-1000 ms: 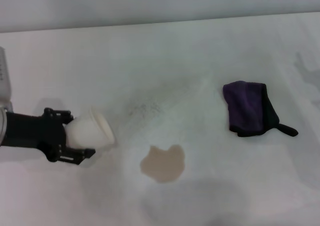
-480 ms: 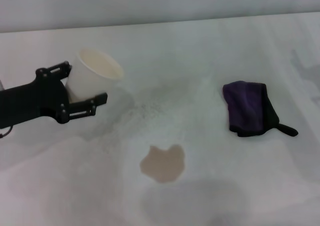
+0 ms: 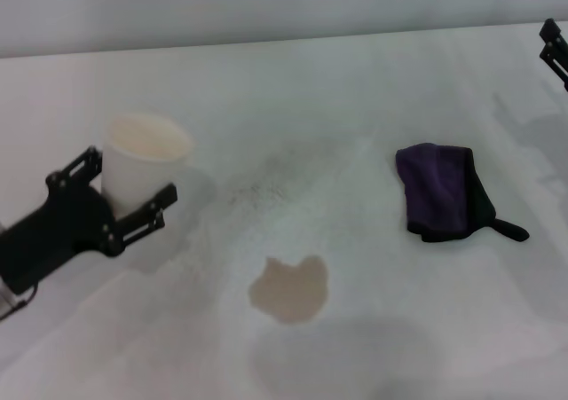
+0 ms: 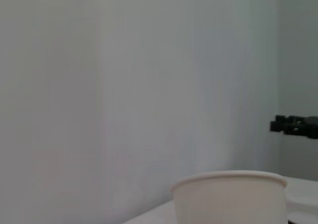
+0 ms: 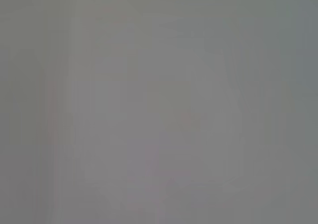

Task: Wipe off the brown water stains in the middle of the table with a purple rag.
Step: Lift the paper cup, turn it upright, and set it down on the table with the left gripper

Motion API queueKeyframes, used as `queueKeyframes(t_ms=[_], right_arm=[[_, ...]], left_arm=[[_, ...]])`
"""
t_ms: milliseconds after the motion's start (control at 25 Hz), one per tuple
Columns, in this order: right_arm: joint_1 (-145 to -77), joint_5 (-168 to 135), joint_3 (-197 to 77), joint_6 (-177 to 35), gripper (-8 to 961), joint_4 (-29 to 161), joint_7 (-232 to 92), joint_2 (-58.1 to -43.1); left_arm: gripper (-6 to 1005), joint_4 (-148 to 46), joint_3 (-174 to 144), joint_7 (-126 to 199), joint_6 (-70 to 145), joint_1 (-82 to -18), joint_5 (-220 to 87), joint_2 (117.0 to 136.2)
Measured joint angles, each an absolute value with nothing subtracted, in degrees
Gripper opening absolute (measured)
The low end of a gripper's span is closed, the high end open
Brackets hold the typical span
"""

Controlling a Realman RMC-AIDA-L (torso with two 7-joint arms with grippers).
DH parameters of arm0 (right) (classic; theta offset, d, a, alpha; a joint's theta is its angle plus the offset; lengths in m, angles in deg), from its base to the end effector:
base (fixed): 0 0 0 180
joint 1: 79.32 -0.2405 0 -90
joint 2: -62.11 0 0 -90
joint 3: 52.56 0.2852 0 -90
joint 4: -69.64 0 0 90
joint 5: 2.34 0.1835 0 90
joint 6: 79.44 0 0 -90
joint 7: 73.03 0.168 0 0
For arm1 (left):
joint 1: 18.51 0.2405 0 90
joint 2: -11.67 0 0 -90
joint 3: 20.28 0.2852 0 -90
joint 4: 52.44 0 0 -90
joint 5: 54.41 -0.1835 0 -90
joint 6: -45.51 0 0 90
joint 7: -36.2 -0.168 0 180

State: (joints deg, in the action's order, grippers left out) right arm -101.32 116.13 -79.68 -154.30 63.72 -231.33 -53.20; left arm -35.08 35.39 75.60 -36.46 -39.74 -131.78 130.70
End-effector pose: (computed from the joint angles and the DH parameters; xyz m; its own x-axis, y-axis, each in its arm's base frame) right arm 0.3669 0.3344 0.0473 0.7419 0.0941 -0.6638 -0.6485 -0.1504 -0.7462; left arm -0.2866 0.2950 -0.0581 0.7492 0.0301 0.6617 0.4188 -0.7955 -0.4380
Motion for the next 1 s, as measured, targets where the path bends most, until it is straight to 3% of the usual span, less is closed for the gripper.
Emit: queueKeyframes(t_ms=[560,1000], right_arm=[[-99.6,116.1,-85.6,-154.8,870,62.2,-231.1,-53.21],[-99.6,116.1,-86.7,-154.2,870,62.2,-231.0,-53.19]], left_arm=[[812,-44.4,35.4,63.1,-32.3,-34.4,-127.0,131.13],[812,-48.7,35.8,57.0,-29.9,-33.9,-126.9,131.24]])
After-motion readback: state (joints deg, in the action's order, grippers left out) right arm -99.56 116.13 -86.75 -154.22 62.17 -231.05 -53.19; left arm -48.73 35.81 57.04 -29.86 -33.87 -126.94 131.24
